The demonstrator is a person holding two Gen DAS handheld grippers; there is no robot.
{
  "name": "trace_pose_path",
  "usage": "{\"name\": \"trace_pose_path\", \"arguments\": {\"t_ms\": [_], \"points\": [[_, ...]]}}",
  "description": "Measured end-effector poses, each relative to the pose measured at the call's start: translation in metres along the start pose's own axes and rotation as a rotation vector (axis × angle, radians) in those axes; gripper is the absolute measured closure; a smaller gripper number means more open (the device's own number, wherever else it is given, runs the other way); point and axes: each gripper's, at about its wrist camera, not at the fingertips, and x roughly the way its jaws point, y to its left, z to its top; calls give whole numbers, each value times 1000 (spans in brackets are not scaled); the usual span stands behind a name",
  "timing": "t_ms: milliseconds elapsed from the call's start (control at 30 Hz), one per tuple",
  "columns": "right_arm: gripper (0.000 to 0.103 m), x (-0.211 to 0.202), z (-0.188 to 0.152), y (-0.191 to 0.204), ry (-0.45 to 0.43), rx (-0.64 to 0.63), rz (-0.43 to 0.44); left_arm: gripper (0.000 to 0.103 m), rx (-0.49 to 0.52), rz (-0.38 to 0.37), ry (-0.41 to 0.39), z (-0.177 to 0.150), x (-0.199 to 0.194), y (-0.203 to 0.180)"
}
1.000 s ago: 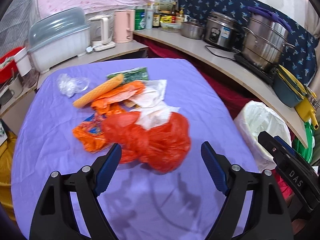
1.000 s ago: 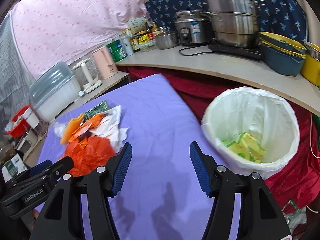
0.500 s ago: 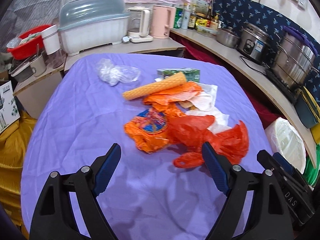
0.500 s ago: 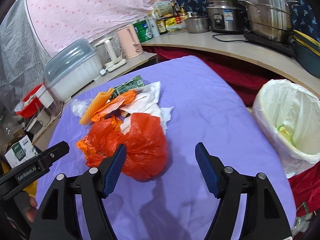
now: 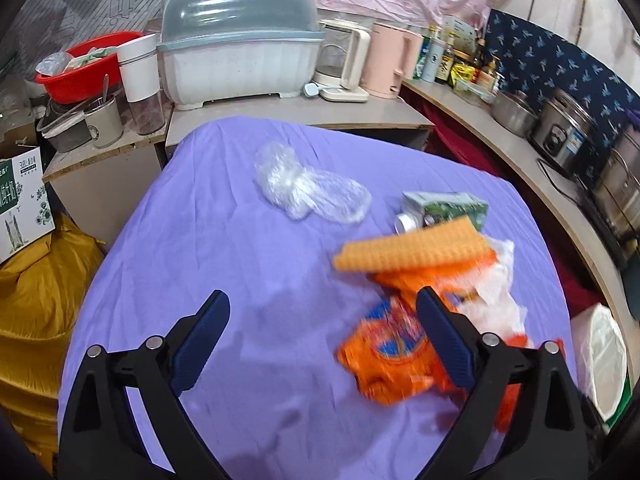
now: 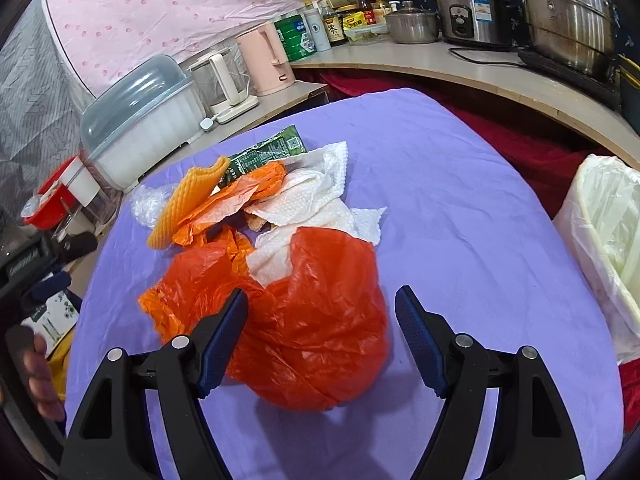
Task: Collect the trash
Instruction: 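Grasp the orange plastic bag with the right tool while the left tool grasps the clear plastic bag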
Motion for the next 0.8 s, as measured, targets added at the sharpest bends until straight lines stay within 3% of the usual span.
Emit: {"name": "trace_pose_path", "arguments": {"t_ms": [67,200,267,433,600,700,733,800], "points": [[49,6,1,0,8,2,15,12,-16,10,-4,16,15,4],[58,12,2,1,5,2,18,11,-42,26,6,38,47,8],[71,13,3,0,0,3,14,11,-56,36,13,47,65,10],[81,9,7,-5,-13,-7,22,11,-82,85,45,64,115,18],[82,-1,16,-7,-34,-1,38,12,-105,117,85,71,154,26],[82,-8,21,-8,-48,-3,37,32,-99,104,99,70,164,25],[82,-9,23,-10,-52,2,37,44,-92,97,107,70,166,24],[82,-12,28,-13,-59,15,36,52,-64,106,98,69,167,19]]}}
